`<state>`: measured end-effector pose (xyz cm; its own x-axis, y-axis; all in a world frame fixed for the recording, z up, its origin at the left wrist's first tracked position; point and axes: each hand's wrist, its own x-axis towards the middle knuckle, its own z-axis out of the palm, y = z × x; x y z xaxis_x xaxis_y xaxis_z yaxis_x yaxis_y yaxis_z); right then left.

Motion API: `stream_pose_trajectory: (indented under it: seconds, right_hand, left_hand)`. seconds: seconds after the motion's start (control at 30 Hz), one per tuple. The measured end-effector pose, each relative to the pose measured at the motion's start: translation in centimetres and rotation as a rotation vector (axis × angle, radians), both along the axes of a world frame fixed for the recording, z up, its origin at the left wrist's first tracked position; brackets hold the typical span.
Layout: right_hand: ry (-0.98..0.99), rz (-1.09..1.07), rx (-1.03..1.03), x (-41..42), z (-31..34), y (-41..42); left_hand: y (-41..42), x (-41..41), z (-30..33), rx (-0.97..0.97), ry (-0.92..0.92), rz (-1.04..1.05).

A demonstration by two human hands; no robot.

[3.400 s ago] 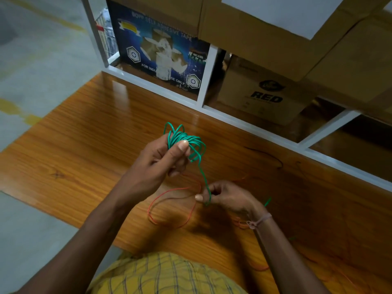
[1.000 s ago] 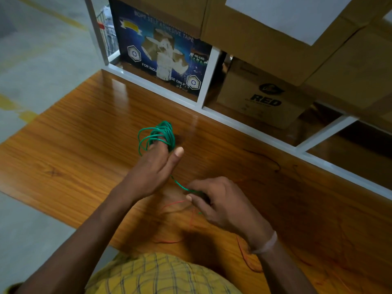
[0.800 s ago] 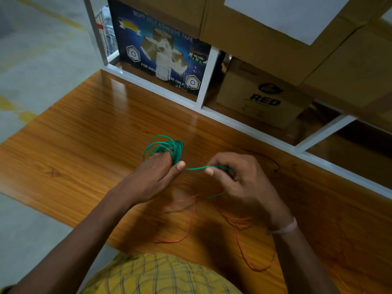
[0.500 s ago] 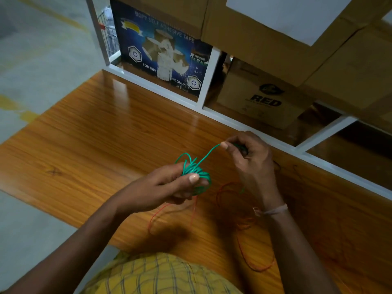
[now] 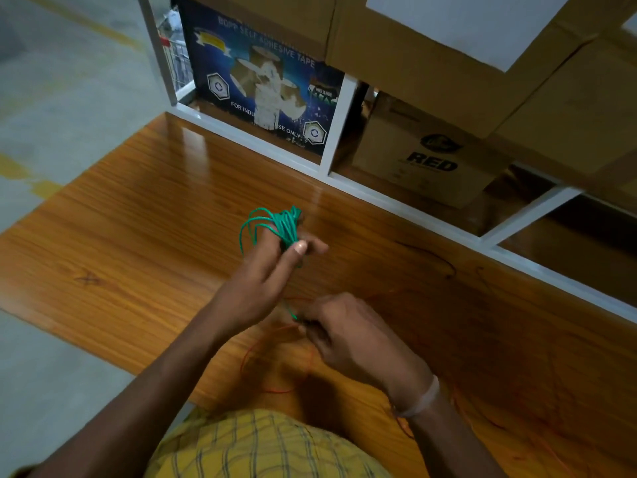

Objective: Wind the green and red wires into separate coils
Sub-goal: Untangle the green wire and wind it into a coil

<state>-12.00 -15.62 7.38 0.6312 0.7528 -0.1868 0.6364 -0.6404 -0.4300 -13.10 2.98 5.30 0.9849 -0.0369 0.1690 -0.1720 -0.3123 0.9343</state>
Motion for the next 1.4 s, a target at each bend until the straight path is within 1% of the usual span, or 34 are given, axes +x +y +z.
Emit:
stream_pose_trajectory:
  seconds: [0.03, 0.07, 0.1, 0.2, 0.27, 0.33, 0.4, 0.47, 0.5, 0.57, 0.63, 0.7, 0.83, 0.93, 1.07, 1.13, 1.3, 1.4]
  right_hand:
    - [-0.027, 0.004, -0.024, -0.1, 0.9, 0.0]
    - [-0.059, -0.010, -0.033, -0.1, 1.8, -0.1]
    - [-0.092, -0.033, -0.011, -0.1, 2.9, -0.4]
    - [-0.235, -0.112, 0.115, 0.7, 4.9, -2.1]
    - [-0.306, -0.182, 0.173, 1.6, 5.1, -3.2]
    - [-0.319, -0.228, 0.229, 2.1, 5.0, -3.9]
    - [-0.310, -0.278, 0.269, 2.3, 4.5, -4.3]
    - [-0.293, -0.343, 0.313, 2.2, 4.1, -4.5]
    - [-0.283, -0.369, 0.334, 2.1, 3.9, -4.6]
    - [-0.262, -0.403, 0.368, 1.9, 3.8, -4.9]
    - [-0.212, -0.422, 0.398, 1.8, 3.9, -5.3]
    - [-0.083, -0.409, 0.476, 1.6, 4.0, -5.8]
    - [0.182, -0.359, 0.685, 0.9, 3.7, -6.2]
    - [0.367, -0.441, 0.821, 0.1, 2.7, -6.2]
    - [0.526, -0.524, 0.962, -1.4, 1.6, -7.1]
    - [0.564, -0.551, 1.013, -2.2, 1.3, -7.6]
    - [0.562, -0.666, 1.106, -3.7, 0.2, -9.3]
    - [0.518, -0.698, 1.099, -4.2, 0.1, -10.8]
  left_hand:
    - [0.0, -0.1, -0.5, 0.140, 0.006, -0.001]
    - [0.1, -0.2, -0.7, 0.222, 0.028, -0.021]
    - [0.2, -0.3, -0.8, 0.251, 0.059, -0.052]
    - [0.1, -0.8, -0.3, 0.252, 0.099, -0.125]
    - [0.0, -1.1, 0.1, 0.243, 0.111, -0.186]
    - [0.0, -1.0, 0.5, 0.252, 0.133, -0.270]
    - [0.1, -0.8, 0.8, 0.342, 0.145, -0.333]
    - [0.1, -0.5, 1.1, 0.416, 0.121, -0.383]
    - [0.0, -0.4, 1.2, 0.410, 0.104, -0.397]
    - [-0.1, -0.4, 1.4, 0.309, 0.120, -0.434]
    - [0.0, -0.4, 2.0, 0.163, 0.187, -0.512]
    - [0.0, -0.6, 2.5, 0.081, 0.243, -0.592]
    - [-0.3, -0.7, 3.1, -0.001, 0.314, -0.697]
    - [-1.1, -0.9, 3.4, -0.080, 0.353, -0.763]
    - [-2.2, -1.1, 3.6, -0.200, 0.397, -0.828]
    - [-3.0, -1.2, 3.6, -0.249, 0.427, -0.867]
    - [-5.4, -1.4, 3.3, -0.321, 0.456, -0.907]
    - [-7.0, -1.3, 3.1, -0.340, 0.471, -0.896]
